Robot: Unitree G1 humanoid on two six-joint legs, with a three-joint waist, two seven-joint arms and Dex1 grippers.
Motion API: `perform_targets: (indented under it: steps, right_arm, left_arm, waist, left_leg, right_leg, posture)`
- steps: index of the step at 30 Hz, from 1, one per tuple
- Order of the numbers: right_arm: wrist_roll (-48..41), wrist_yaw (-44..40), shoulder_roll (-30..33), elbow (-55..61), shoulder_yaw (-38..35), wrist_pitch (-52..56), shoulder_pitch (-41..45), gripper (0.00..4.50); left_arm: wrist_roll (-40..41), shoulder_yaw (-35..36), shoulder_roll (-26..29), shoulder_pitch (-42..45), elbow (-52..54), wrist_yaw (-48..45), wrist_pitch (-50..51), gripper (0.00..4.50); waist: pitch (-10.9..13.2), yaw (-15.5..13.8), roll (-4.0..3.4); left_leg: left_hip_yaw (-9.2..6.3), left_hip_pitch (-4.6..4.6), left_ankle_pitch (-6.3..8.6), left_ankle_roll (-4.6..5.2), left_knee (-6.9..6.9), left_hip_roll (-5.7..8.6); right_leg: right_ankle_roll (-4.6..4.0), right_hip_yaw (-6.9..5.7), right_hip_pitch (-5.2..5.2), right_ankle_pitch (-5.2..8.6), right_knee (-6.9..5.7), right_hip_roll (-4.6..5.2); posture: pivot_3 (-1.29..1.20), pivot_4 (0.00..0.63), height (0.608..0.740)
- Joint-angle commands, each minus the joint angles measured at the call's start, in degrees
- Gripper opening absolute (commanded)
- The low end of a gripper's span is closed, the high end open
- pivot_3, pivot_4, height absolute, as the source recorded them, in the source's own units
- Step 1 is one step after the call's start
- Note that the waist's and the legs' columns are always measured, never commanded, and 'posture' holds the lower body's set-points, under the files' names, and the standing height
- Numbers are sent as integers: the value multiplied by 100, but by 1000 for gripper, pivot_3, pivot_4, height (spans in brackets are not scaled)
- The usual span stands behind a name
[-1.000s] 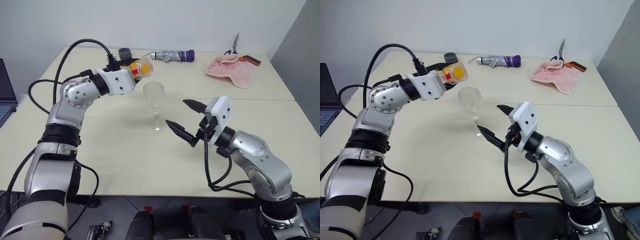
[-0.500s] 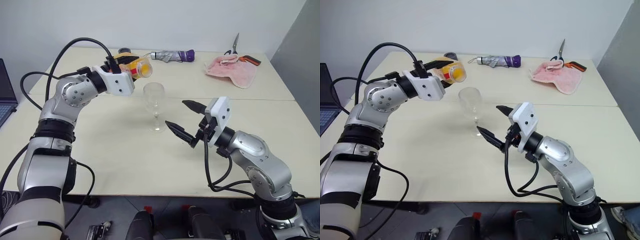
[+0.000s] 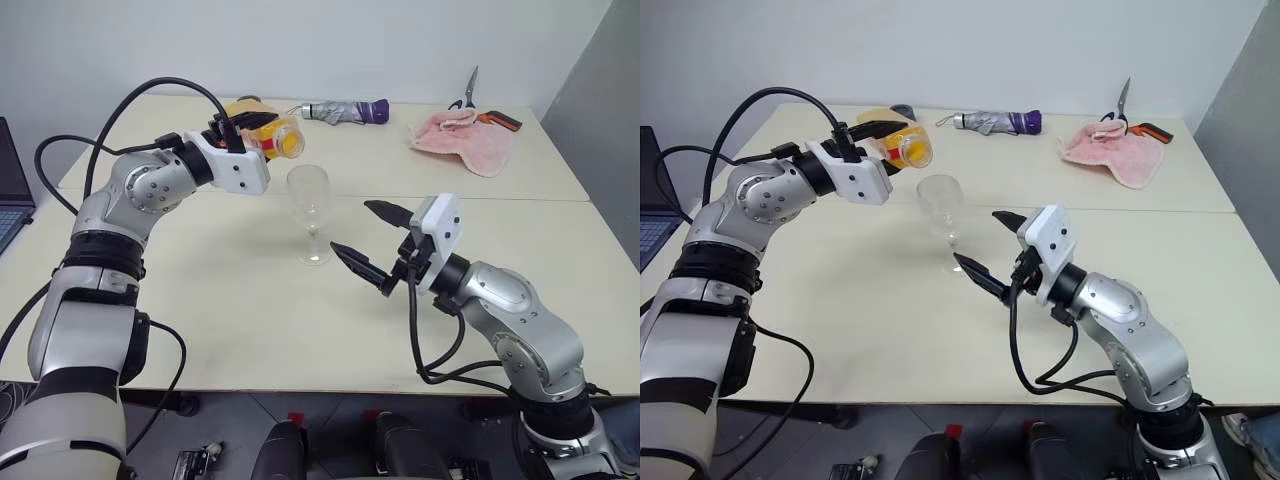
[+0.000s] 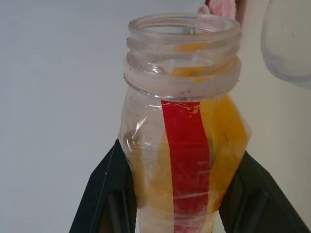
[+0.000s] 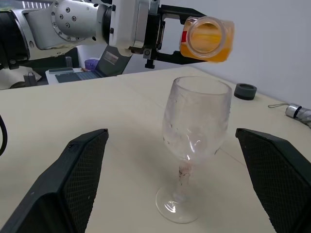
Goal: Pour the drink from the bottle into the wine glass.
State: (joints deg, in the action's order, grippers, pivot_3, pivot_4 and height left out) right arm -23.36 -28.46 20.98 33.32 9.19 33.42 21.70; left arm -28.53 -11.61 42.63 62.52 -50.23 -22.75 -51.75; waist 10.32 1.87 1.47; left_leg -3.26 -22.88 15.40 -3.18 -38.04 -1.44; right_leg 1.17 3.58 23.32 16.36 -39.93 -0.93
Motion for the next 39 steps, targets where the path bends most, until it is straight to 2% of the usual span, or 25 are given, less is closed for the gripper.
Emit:
perform_targets:
  steps: [1,19,39]
  right_arm:
    - [-10,-46,44,147,-136,-148,13,4500]
    - [-94,-105,109,274,-106,-115,-59,4500]
    - [-156,46,28,397,-125,-65,-243,4500]
  left_arm:
    - [-27,40,150,304,15,276,-74,1688]
    - [-406,-210,233,539,-227,811,-80,1688]
    - [-546,-363,232,739,-336,943,-182,1688]
  waist:
    - [0,0,0]
    - [0,1,0]
    - [0,1,0]
  left_leg:
    - [0,0,0,0,0,0]
    - [0,0,0,0,0,0]
    - [1,1,0,0,-1,0]
  right_leg:
    - [0,0,0,0,0,0]
    - [0,0,0,0,-1,0]
    - [0,0,0,0,-3,1]
  posture:
    - [0,150,740]
    - [0,150,740]
    - [0,150,740]
